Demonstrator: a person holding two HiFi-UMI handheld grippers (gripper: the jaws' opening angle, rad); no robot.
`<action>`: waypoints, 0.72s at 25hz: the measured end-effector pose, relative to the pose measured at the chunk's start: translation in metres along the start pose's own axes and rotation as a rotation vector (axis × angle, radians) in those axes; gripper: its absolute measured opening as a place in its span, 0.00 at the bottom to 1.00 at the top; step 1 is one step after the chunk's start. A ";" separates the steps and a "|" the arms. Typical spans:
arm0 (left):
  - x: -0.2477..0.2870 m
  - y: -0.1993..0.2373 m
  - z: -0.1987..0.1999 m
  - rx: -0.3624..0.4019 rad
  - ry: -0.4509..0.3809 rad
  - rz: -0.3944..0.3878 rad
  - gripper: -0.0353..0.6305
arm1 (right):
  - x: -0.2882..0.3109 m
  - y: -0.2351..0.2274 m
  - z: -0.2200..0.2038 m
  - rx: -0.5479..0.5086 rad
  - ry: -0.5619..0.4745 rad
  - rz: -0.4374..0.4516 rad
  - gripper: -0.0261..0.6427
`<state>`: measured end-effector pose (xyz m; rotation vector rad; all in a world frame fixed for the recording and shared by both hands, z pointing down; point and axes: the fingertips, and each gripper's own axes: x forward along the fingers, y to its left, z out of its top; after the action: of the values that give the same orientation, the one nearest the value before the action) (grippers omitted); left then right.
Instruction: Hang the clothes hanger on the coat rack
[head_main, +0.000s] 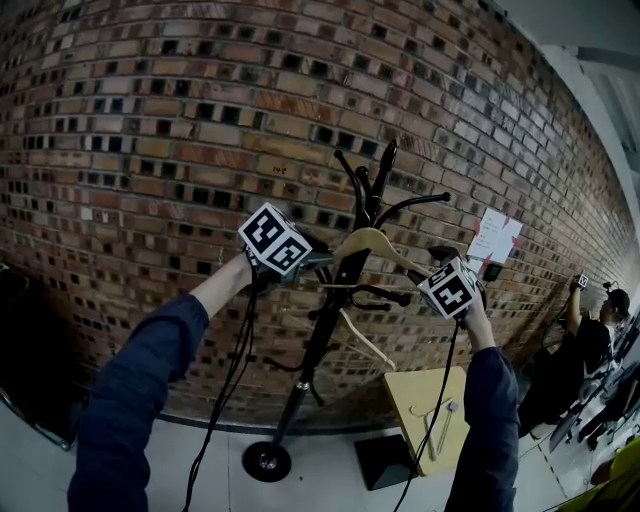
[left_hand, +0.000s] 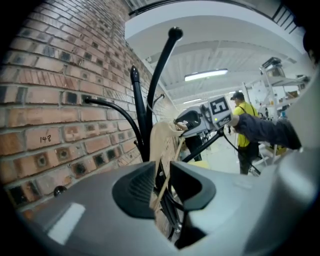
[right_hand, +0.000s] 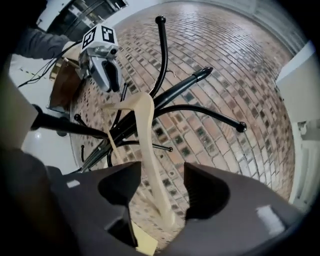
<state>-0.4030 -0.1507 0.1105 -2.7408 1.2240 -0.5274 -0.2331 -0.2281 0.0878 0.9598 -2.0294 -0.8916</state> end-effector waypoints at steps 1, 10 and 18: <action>0.000 -0.001 -0.002 -0.004 -0.002 -0.003 0.20 | -0.002 -0.002 -0.004 0.007 -0.004 -0.006 0.45; -0.023 -0.017 -0.010 0.023 -0.048 0.008 0.19 | -0.064 -0.006 0.007 0.145 -0.216 -0.094 0.39; -0.070 -0.087 -0.042 0.092 -0.205 0.034 0.13 | -0.141 0.067 0.000 0.230 -0.410 -0.157 0.26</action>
<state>-0.3989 -0.0382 0.1498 -2.6151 1.1646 -0.2835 -0.1891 -0.0792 0.0993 1.1474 -2.4717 -1.0198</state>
